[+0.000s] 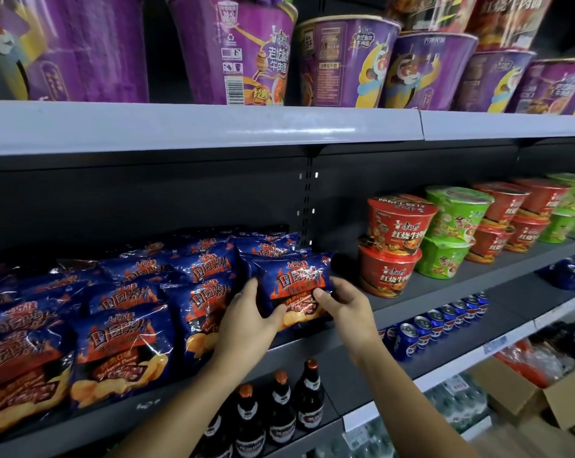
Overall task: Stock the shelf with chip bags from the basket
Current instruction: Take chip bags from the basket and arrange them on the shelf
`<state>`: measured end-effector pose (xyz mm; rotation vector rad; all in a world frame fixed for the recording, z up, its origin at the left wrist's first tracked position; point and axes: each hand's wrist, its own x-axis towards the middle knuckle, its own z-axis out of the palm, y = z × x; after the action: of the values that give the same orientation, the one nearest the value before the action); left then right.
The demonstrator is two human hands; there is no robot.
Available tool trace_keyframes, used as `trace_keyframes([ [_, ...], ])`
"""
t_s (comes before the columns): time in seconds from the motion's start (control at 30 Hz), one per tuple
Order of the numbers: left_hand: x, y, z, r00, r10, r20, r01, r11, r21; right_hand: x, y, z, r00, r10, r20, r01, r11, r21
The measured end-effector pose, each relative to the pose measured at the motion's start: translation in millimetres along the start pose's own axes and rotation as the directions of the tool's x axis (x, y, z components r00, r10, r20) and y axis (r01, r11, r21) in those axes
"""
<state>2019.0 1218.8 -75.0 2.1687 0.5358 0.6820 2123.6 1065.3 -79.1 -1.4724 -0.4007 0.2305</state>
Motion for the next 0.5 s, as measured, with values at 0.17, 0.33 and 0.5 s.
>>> trace_keyframes([
  [0.17, 5.3, -12.9, -6.8, 0.999, -0.045, 0.012, 0.044, 0.997, 0.071, 13.5, 11.4, 19.1, 1.0, 0.006, -0.011, -0.008, 0.994, -0.108],
  [0.33, 4.2, -28.4, -9.8, 0.996, -0.052, 0.067, 0.045, 0.993, 0.106, 17.8, 23.7, 23.7, 1.0, 0.031, -0.001, -0.03, 0.969, -0.246],
  [0.5, 14.5, -40.5, -13.4, 0.994, -0.055, 0.094, 0.049, 0.997, 0.067, 27.7, 28.4, 26.3, 0.997, 0.082, -0.009, -0.08, 0.933, -0.35],
])
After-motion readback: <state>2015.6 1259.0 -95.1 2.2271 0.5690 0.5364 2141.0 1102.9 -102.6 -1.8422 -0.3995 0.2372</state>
